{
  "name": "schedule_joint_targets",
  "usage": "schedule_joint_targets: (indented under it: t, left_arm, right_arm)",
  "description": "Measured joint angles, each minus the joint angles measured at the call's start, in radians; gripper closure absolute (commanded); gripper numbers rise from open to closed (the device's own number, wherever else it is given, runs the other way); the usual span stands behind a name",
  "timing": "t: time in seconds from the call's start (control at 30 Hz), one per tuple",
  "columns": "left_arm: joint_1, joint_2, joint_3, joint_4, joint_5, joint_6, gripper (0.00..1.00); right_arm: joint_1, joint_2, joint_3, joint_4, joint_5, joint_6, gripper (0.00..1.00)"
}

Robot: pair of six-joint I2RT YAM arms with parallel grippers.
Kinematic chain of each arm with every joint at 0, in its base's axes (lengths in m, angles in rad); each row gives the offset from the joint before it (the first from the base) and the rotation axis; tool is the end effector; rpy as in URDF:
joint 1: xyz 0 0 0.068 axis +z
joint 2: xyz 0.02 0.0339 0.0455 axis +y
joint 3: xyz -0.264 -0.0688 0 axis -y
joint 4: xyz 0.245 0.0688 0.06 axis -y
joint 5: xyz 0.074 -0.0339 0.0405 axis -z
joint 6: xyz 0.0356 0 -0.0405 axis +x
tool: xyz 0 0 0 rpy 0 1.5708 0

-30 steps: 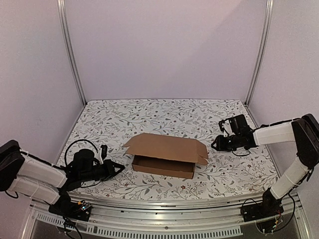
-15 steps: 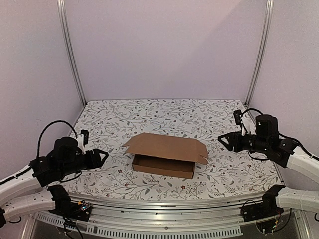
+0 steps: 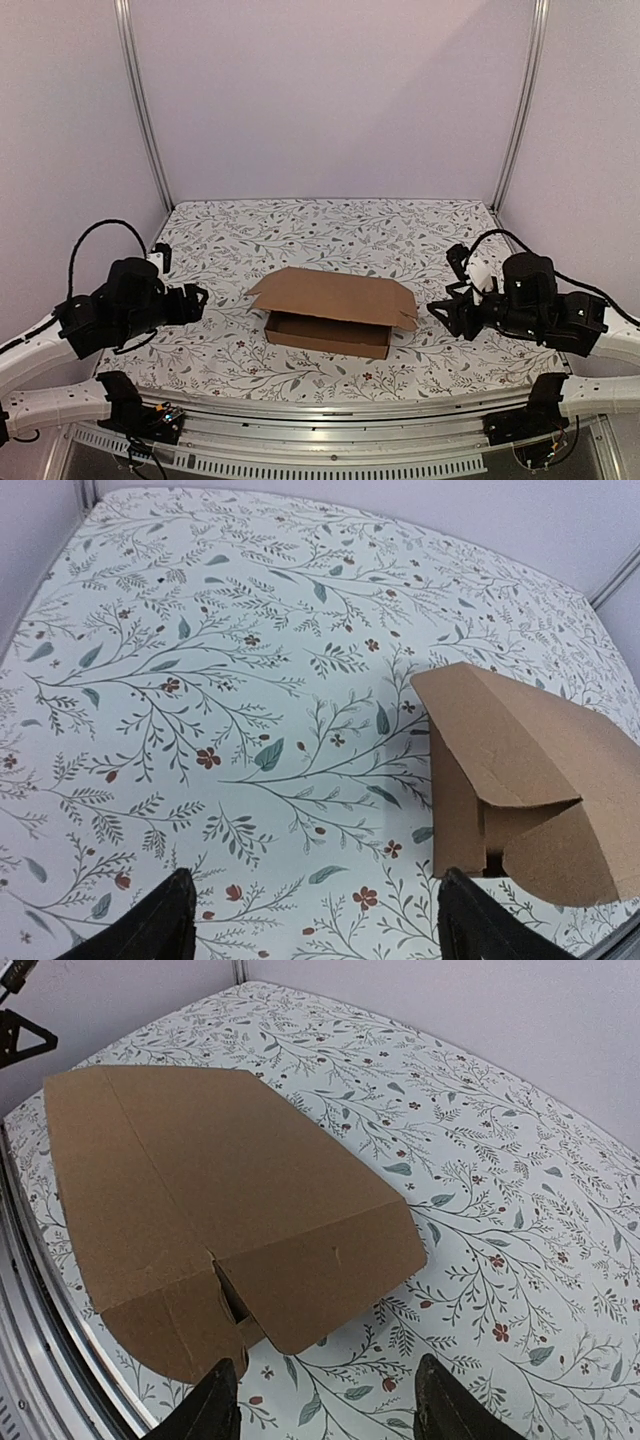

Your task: Fold the paper box

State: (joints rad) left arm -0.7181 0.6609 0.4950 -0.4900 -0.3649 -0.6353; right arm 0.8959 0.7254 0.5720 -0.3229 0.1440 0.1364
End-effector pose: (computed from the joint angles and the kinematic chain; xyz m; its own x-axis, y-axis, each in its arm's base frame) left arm 0.1199 -0.0879 0.2289 -0.6080 -0.2049 -0.7670 0.0508 0.9541 -0.2951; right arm 0.1107 0.1302 0.2604 -0.3780 -0.2570 -0.8894 -0.6476 0.7599 0.0557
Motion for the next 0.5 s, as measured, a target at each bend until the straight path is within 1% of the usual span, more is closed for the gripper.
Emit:
schedule_joint_targets:
  t: [0.13, 0.27, 0.4, 0.5]
  left_arm:
    - [0.0, 0.013, 0.062, -0.021, -0.05, 0.021, 0.18]
    - [0.0, 0.013, 0.103, -0.027, -0.074, 0.039, 0.18]
    - [0.0, 0.014, 0.112, -0.029, -0.078, 0.05, 0.18]
    - [0.0, 0.021, 0.111, -0.023, -0.073, 0.052, 0.18]
  right_arm:
    - [0.103, 0.076, 0.03, -0.063, 0.16, -0.07, 0.41]
    - [0.198, 0.15, 0.055, -0.106, 0.252, -0.144, 0.42]
    - [0.236, 0.243, 0.066, -0.126, 0.3, -0.188, 0.42]
    - [0.243, 0.28, 0.066, -0.123, 0.32, -0.221, 0.43]
